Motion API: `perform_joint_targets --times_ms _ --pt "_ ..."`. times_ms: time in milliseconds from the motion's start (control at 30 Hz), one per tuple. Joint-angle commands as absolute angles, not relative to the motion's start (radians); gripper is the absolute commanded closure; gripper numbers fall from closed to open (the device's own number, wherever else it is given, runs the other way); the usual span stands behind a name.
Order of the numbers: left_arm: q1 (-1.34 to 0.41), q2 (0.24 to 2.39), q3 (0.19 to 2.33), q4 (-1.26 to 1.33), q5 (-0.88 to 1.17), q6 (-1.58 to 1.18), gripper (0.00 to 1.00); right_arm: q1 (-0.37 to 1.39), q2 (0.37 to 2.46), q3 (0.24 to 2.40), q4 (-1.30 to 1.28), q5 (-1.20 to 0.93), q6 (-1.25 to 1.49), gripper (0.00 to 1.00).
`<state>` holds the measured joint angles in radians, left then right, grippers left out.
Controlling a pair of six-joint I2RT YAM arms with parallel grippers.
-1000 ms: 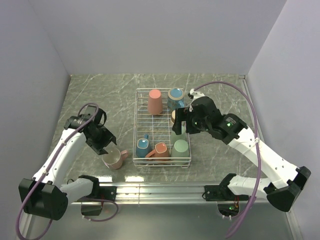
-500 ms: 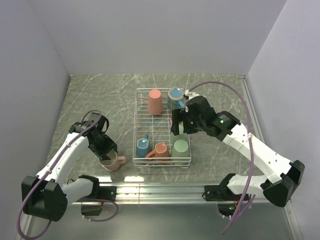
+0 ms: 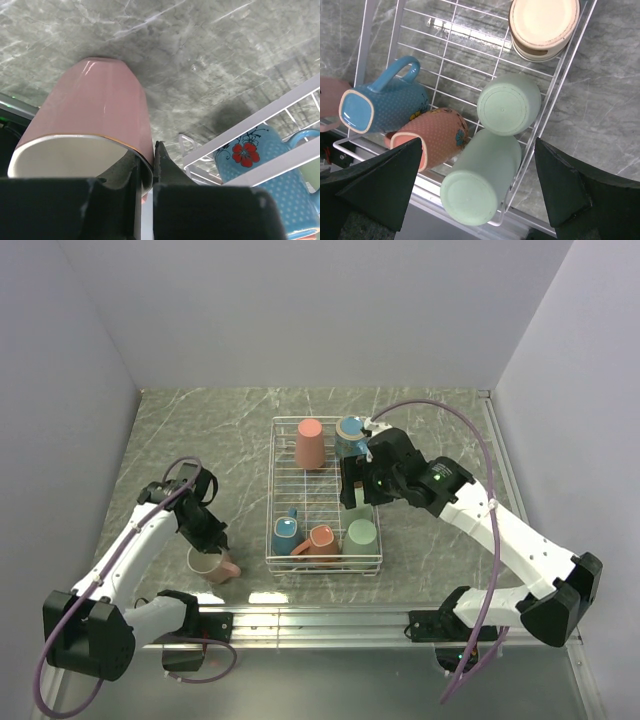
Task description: Load the cups into the dish rack
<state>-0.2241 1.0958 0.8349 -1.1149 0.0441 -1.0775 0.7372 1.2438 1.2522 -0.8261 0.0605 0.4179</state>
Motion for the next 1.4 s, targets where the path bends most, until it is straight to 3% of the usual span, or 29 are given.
perform_joint_targets --times_ms 0,267,400,567,900,1367 --pt "-0.229 1.097 0.915 -1.071 0.032 -1.049 1.0 0.736 1.249 1.342 -0.833 0.069 0.393 0.0" --pt "-0.227 1.117 1.176 -1.083 0.04 -0.959 1.0 0.735 1.301 1.508 -0.877 0.003 0.394 0.0" --pt "-0.227 1.166 1.351 -1.092 0.043 -0.925 1.0 0.733 1.342 1.598 -0.847 -0.18 0.394 0.0" --pt "-0.219 1.174 1.46 -0.981 0.15 -0.885 1.0 0.713 1.399 1.617 -0.717 -0.578 0.474 0.0" --pt "-0.092 1.008 1.258 -0.391 0.506 -1.054 1.0 0.634 1.502 1.571 -0.243 -0.943 0.866 0.01" --pt "-0.072 0.937 1.189 -0.111 0.643 -1.222 1.0 0.637 1.598 1.514 0.026 -0.94 1.114 0.01"
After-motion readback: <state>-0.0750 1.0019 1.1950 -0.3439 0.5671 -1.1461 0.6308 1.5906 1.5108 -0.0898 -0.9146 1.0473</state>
